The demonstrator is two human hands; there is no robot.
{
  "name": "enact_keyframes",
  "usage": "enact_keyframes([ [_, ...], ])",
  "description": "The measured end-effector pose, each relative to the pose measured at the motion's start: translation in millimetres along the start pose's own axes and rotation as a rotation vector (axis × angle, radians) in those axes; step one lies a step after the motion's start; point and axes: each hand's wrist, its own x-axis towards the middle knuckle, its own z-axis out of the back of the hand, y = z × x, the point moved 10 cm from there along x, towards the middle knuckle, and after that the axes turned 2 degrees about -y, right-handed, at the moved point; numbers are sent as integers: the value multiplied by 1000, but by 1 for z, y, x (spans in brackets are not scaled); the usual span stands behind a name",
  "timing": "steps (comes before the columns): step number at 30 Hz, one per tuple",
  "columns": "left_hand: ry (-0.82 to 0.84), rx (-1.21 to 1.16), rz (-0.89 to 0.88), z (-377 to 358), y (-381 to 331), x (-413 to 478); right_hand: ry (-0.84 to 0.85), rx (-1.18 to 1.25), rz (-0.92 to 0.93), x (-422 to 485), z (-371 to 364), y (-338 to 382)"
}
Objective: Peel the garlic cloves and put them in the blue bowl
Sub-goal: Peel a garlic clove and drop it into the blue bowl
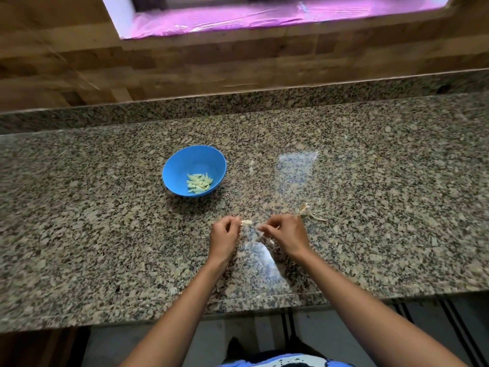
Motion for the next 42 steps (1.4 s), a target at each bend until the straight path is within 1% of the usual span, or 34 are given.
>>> enact_keyframes([
  [3,33,100,-43,-4,-3,-2,-13,-106,82,-3,-2,11],
  [5,63,174,-73,-9,-4,-3,18,-66,102,-7,-8,15],
  [8,92,257,-128,-14,-10,-6,80,88,73,-8,-18,18],
  [11,110,309,-178,-20,-15,-11,76,207,34,-6,-15,16],
  [14,103,324,-231,-19,-20,-15,37,183,47,-9,-9,18],
  [17,80,313,-243,-13,-24,-12,41,191,82,-9,-8,23],
  [20,115,359,-299,-19,-33,-18,-5,175,81,-8,-3,17],
  [22,116,328,-311,-20,-38,-18,52,59,95,-12,-10,15],
  [23,87,301,-278,-15,-37,-12,92,31,118,-16,-16,16],
  [24,54,286,-240,-7,-33,-5,106,53,134,-20,-20,18],
  [26,28,292,-186,5,-19,2,56,145,126,-22,-14,20],
  [28,52,292,-154,7,-7,0,15,197,115,-19,-9,18],
  [32,78,216,-93,3,4,-9,37,137,150,-20,-14,16],
  [35,54,136,-139,1,-9,-15,34,56,143,-20,-16,14],
  [37,83,103,-141,-3,-15,-19,26,58,125,-20,-14,13],
  [40,113,22,-94,-6,-17,-22,40,43,99,-20,-15,11],
  [42,116,-132,-5,-5,-13,-22,54,84,100,-20,-16,11],
])
